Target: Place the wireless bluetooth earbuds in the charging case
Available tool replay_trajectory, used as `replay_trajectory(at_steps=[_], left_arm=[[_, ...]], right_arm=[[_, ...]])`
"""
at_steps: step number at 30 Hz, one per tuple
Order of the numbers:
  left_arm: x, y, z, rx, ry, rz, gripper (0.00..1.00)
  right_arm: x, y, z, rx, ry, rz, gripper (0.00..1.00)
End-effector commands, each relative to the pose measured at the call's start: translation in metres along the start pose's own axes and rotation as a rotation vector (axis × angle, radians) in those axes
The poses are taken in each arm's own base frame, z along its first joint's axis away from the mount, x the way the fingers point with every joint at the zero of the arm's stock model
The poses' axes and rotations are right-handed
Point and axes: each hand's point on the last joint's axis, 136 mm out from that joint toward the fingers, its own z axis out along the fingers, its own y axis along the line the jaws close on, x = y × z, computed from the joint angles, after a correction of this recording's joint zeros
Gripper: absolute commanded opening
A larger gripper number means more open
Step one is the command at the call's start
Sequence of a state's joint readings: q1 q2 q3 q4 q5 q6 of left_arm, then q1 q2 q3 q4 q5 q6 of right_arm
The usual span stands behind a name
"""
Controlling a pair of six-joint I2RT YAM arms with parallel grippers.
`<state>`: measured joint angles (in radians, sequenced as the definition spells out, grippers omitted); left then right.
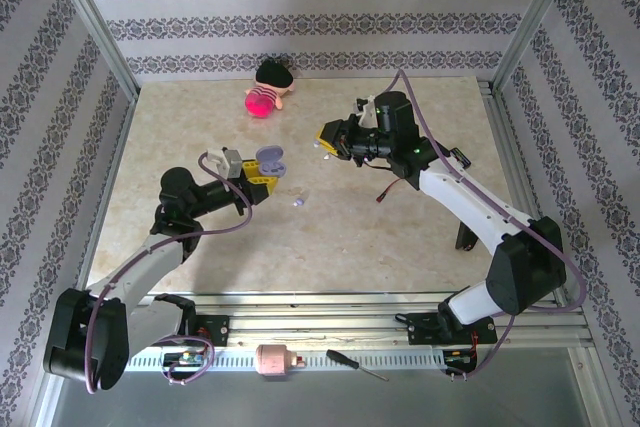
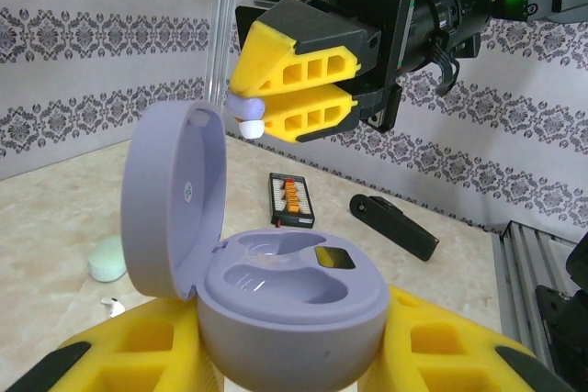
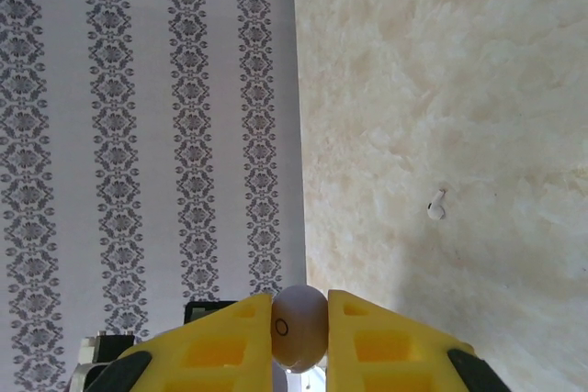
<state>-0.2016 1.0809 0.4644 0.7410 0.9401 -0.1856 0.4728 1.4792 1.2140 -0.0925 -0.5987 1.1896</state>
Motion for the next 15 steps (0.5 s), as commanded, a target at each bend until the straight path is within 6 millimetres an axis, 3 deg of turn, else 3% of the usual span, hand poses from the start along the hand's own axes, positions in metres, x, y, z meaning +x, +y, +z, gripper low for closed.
replay_trajectory(at_steps=[1, 15], left_arm=[[-0.022, -0.006, 0.006, 0.014, -0.069, 0.100, 0.24], [-0.025, -0.004, 0.021, -0.013, -0.141, 0.156, 0.23]], right_arm=[[0.001, 0.010, -0.012, -0.039, -0.006, 0.029, 0.16], [0.008, -0.002, -0.018, -0.034, 0.004, 0.130, 0.16]])
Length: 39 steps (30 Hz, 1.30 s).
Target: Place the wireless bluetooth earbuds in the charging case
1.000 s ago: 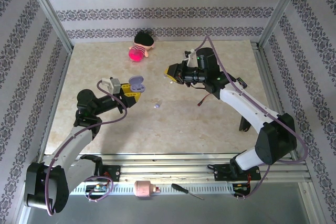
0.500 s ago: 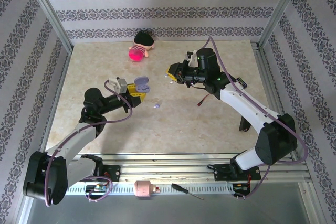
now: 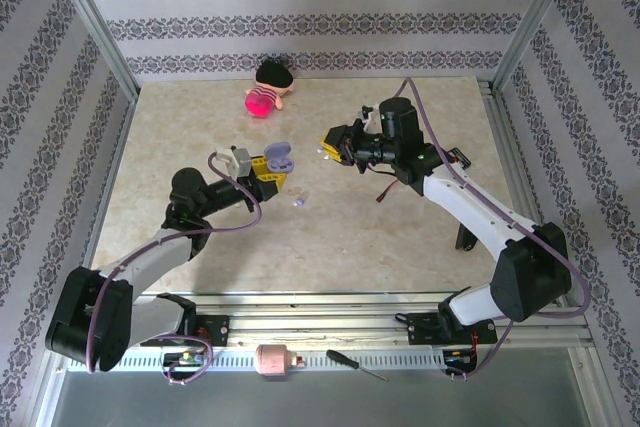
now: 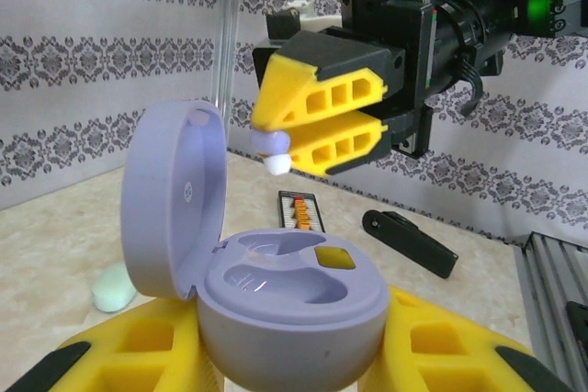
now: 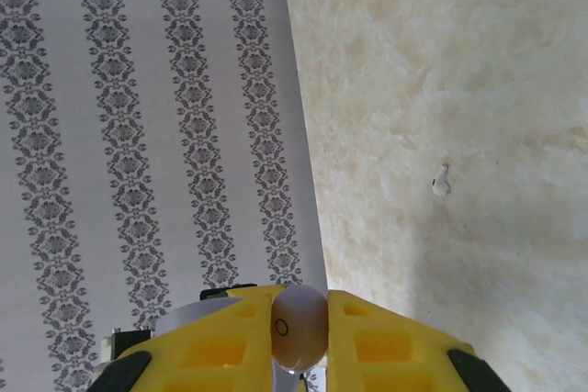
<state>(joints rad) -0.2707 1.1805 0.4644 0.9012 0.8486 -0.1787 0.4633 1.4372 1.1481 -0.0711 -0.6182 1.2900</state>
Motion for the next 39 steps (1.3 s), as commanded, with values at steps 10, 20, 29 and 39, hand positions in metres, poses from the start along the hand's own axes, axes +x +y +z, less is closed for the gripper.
replay_trajectory(at_steps=[10, 20, 29, 39], left_arm=[[-0.008, -0.015, 0.007, 0.033, -0.053, 0.133, 0.24], [0.005, -0.027, 0.018, 0.096, -0.018, 0.142, 0.23], [0.019, -0.029, 0.020, 0.094, -0.034, 0.146, 0.23], [0.022, -0.041, 0.020, 0.175, -0.087, 0.076, 0.23]], right_arm=[[-0.001, -0.003, -0.020, -0.036, 0.047, 0.126, 0.15], [0.009, -0.016, -0.018, -0.014, 0.095, 0.134, 0.15], [0.034, -0.009, -0.022, -0.024, 0.120, 0.064, 0.15], [0.064, -0.002, -0.033, -0.025, 0.146, -0.115, 0.14]])
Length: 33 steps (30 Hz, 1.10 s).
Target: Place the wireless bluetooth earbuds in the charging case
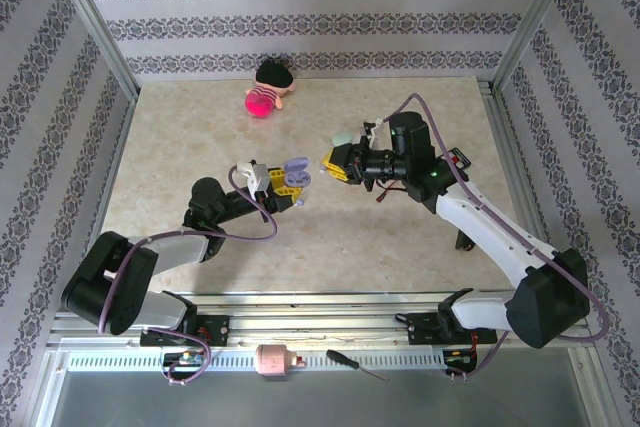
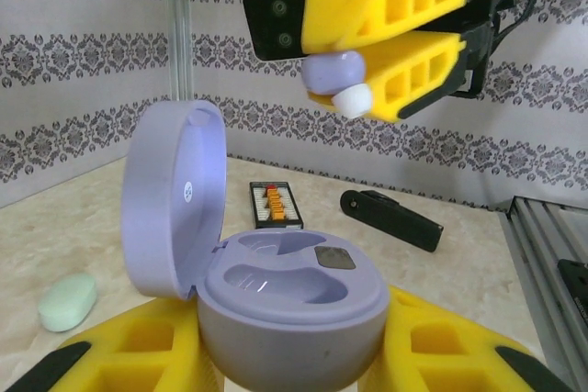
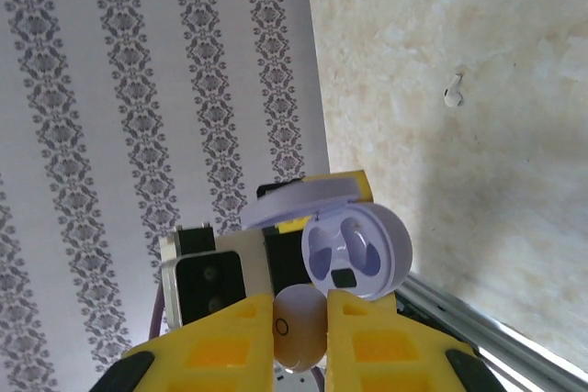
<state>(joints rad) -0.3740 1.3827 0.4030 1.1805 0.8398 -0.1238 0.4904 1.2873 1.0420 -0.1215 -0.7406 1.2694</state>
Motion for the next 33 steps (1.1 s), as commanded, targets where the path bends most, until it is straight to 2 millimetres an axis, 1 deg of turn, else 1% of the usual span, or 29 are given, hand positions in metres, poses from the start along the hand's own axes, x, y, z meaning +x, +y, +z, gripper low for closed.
replay_trajectory(at_steps=[1, 7, 12, 17, 22, 25, 33], left_arm=[[-0.020, -0.020, -0.001, 0.084, -0.088, 0.014, 0.23], [-0.021, -0.038, -0.003, 0.138, -0.093, -0.021, 0.23], [-0.022, -0.050, -0.004, 0.194, -0.083, -0.036, 0.23], [-0.028, -0.053, -0.005, 0.209, -0.087, -0.043, 0.23], [-0.038, -0.055, -0.006, 0.218, -0.106, -0.046, 0.23], [-0.043, -0.057, -0.007, 0.218, -0.114, -0.045, 0.23], [-0.042, -0.056, -0.006, 0.195, -0.099, -0.036, 0.23]], right_arm=[[0.013, 0.001, -0.004, 0.011, 0.009, -0.110, 0.15], [0.034, 0.007, 0.001, 0.023, 0.071, -0.248, 0.15], [0.040, 0.013, 0.010, 0.033, 0.089, -0.327, 0.15], [0.040, 0.012, 0.013, 0.038, 0.093, -0.350, 0.15], [0.040, 0.004, 0.015, 0.054, 0.095, -0.370, 0.15], [0.041, 0.003, 0.015, 0.052, 0.099, -0.377, 0.15], [0.050, 0.004, 0.019, 0.038, 0.135, -0.390, 0.15]])
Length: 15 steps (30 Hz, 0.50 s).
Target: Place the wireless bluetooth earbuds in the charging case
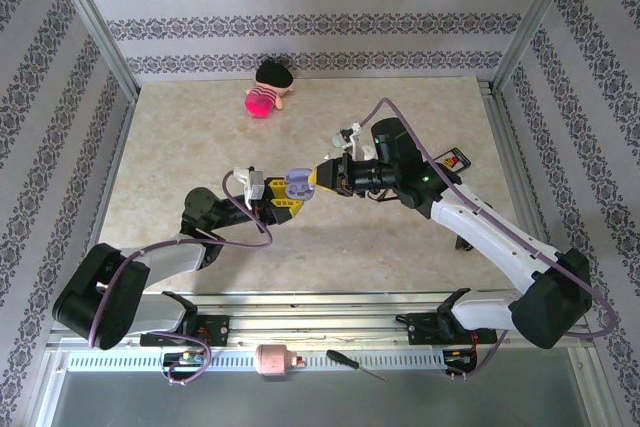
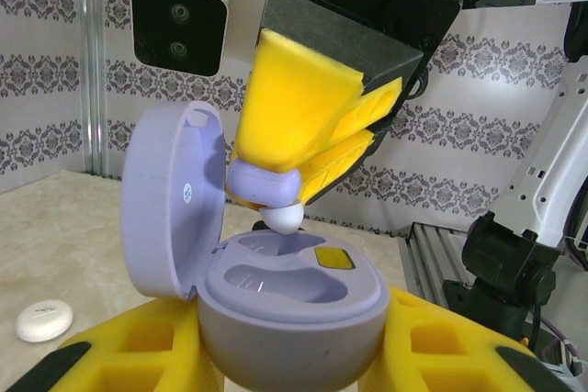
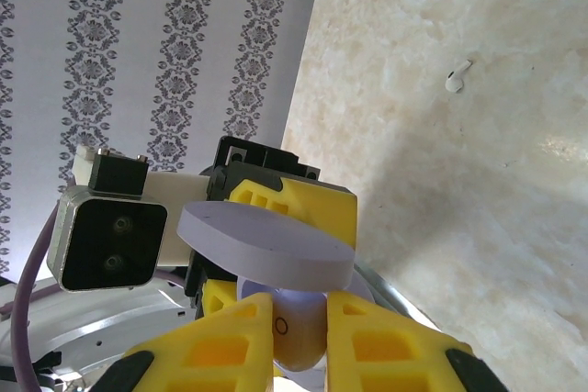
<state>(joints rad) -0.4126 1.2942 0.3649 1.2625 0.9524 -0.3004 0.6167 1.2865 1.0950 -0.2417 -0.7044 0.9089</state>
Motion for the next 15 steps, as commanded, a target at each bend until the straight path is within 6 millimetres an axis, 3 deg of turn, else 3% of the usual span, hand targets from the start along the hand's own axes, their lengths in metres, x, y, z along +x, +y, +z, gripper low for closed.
replay_trajectory(at_steps=[1, 6, 15], left_arm=[[-0.015, -0.011, 0.004, 0.029, -0.031, 0.050, 0.23], [-0.014, -0.009, 0.004, 0.018, -0.030, 0.050, 0.23], [-0.020, -0.013, 0.002, 0.021, -0.046, 0.055, 0.23]], right_arm=[[0.007, 0.004, 0.006, -0.012, 0.029, -0.031, 0.15], [0.011, 0.008, 0.007, -0.022, 0.043, -0.048, 0.15], [0.016, -0.006, 0.003, 0.044, 0.036, -0.075, 0.17]])
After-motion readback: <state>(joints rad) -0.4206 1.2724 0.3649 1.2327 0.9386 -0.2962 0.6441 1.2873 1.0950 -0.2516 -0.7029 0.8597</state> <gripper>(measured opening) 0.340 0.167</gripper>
